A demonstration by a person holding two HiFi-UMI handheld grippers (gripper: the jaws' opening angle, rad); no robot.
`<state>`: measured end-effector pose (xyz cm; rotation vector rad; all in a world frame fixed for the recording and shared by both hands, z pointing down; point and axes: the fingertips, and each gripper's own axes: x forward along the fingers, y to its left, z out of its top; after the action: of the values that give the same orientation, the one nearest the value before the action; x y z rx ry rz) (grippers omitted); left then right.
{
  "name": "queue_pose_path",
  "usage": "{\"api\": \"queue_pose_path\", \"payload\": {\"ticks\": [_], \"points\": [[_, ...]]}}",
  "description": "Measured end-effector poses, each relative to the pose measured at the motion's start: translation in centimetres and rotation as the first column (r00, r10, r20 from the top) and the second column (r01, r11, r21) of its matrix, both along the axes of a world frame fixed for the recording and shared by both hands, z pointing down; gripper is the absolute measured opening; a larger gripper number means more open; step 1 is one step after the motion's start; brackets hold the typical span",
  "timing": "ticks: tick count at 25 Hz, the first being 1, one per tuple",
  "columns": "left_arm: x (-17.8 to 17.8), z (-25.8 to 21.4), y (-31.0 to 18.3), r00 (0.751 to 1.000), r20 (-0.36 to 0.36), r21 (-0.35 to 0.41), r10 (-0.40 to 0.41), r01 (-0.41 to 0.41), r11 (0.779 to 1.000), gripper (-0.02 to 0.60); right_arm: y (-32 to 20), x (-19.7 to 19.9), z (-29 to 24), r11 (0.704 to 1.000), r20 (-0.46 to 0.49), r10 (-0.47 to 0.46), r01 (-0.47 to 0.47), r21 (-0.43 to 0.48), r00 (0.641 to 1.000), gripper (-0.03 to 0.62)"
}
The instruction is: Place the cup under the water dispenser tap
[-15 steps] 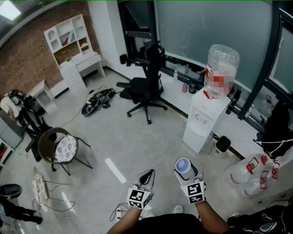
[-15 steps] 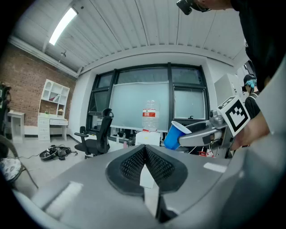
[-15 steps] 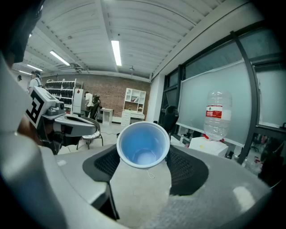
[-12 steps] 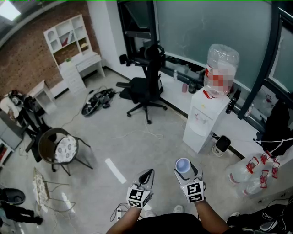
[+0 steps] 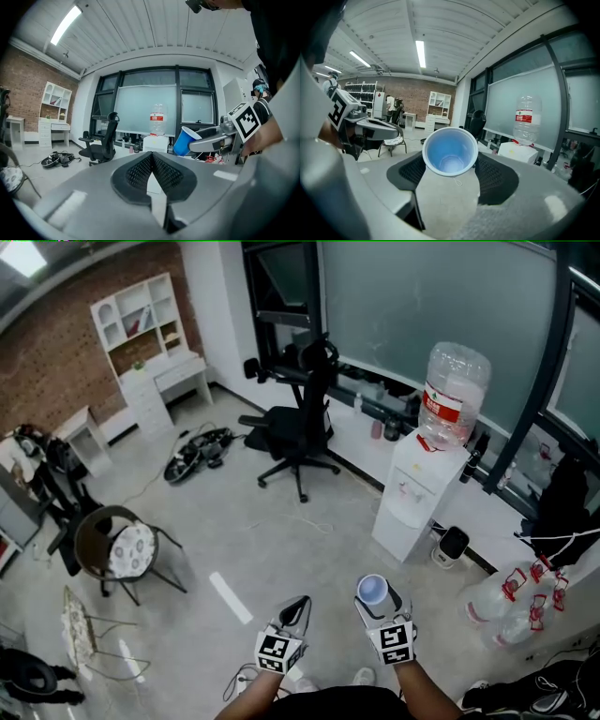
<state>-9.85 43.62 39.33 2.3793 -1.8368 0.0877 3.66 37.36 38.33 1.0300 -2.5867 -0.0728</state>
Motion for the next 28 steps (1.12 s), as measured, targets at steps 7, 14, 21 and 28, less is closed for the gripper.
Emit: {"api": "queue_pose_path", "payload": {"ticks": [7,14,21,28], "points": [[-2.1,-0.4,0.6,0.999,0.001,0.022,0.035,-0.035,0.999,0.017,0.7,-2.1,-0.9,0.999,0.038,0.031,-0.032,0.019,0.999,0.336],[-3.1,0.0,0.3,0.998,-0.007,0.020,0.057,-0.057,0.998,0.017,0.7,-3.1,-1.8,0.997,0.104,0.061,-0.064,0.033,0.993,0.334],[-2.7,0.4,-3.1,0.998,0.006,-0.001,0.067,-0.067,0.998,0.017,-2.4,-3.2,-1.2,0.999,0.118,0.046,-0.044,-0.020,0.992,0.333],[-2.4,0.2,-9.0,0.996,0.032,-0.014,0.088,-0.088,0.996,0.017,-8.5,-2.8,-0.4,0.999,0.080,0.053,-0.051,-0.019,0.995,0.334]]}}
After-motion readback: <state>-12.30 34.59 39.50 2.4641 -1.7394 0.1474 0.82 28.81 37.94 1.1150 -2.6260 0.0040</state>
